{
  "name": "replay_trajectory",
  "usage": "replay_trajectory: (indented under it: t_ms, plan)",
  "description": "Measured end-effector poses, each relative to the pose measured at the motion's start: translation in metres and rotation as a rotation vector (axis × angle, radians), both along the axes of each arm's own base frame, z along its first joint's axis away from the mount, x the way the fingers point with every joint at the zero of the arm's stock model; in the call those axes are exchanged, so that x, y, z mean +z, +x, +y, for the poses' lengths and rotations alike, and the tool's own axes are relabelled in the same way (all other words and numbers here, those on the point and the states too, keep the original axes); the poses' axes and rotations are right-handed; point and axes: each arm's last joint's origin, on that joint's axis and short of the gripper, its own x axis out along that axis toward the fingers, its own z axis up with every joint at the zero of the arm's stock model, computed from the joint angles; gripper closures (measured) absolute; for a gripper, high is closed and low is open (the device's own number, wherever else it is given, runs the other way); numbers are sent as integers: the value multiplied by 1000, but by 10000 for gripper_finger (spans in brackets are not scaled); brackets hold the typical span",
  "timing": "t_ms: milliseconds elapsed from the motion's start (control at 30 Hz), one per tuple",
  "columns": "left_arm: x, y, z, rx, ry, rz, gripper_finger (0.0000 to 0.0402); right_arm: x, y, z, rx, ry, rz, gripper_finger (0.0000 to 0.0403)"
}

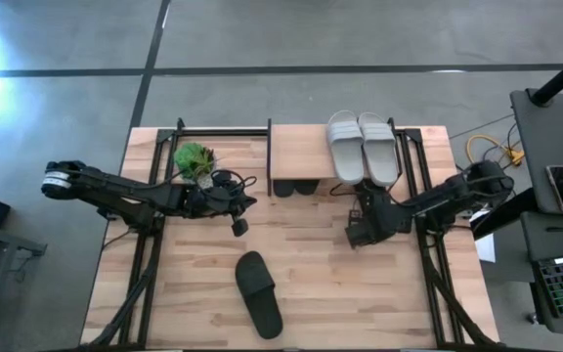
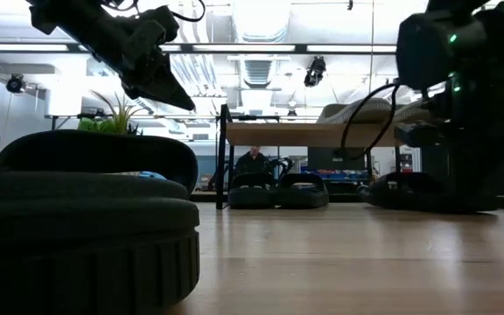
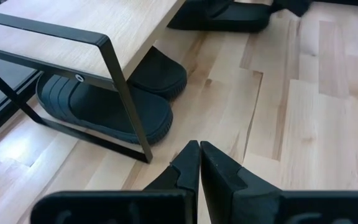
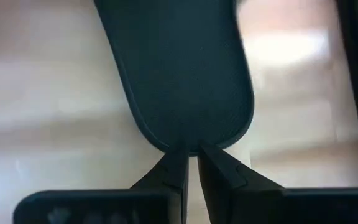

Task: Pick and place slides into the shelf
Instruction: Put the black slipper under the shelf

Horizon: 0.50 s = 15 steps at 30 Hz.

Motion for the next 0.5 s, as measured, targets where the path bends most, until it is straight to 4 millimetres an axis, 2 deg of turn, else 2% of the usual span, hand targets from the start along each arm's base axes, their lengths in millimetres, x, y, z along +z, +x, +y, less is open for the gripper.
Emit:
replay_trajectory:
  t_ms: [67,200,400,500]
  plan:
    - [0,0,0,0,0,0,402,-2,-1,-8,-15,-46,5,375]
    - [0,0,0,1,-1,0,402,-1,0,-17,-7,-29,23,375]
    - [0,0,0,1,-1,-1,402,13,9,-12,99,-130,-41,375]
    - [0,0,0,2,-2,-1,402,21,13,-4,194,-122,-52,375]
